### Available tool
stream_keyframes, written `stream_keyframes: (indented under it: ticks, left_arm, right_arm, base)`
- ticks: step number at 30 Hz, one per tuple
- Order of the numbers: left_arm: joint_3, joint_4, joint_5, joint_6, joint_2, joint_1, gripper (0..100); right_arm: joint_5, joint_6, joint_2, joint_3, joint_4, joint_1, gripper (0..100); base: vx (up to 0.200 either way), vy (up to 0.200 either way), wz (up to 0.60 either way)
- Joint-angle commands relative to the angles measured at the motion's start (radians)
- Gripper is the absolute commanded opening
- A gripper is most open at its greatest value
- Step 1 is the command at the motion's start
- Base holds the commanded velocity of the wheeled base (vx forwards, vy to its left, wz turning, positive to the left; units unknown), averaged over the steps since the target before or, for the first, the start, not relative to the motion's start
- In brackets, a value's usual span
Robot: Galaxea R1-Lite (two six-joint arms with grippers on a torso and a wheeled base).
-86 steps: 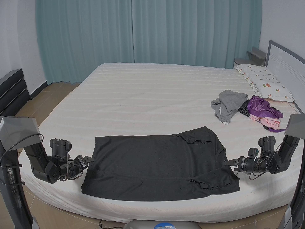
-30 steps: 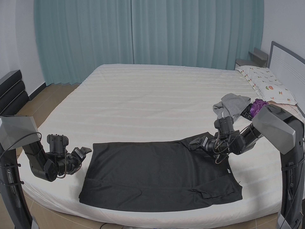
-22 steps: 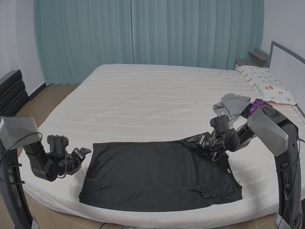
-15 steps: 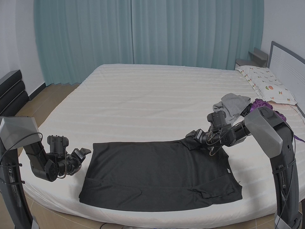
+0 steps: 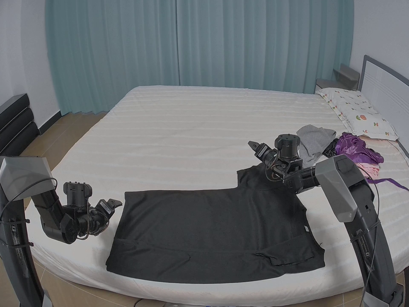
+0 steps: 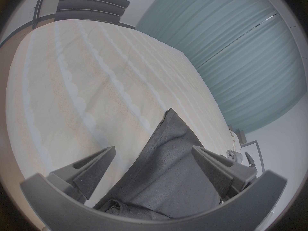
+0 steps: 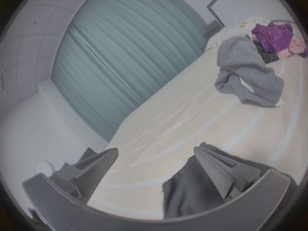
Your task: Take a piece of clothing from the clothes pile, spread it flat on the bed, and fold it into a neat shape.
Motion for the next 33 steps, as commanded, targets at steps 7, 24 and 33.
stream_keyframes:
  ticks: [7,24,33]
  left_arm:
    - [0.0,0.0,0.0,0.0,0.001,0.0,100]
    - [-0.006,0.0,0.0,-0.005,-0.011,0.014,100]
    - [-0.018,0.004,0.003,-0.003,-0.037,0.011,100]
  right_arm:
    - [-0.03,-0.069,0.06,0.023,0.008,-0.006,100]
    - [0.155,-0.057,-0.232,0.434,-0.008,-0.054,100]
    - [0.2,-0.054,-0.316,0.569,-0.009,-0.086,100]
  base:
    - [0.0,0.0,0.0]
    - [0.0,0.0,0.0]
    - [0.0,0.0,0.0]
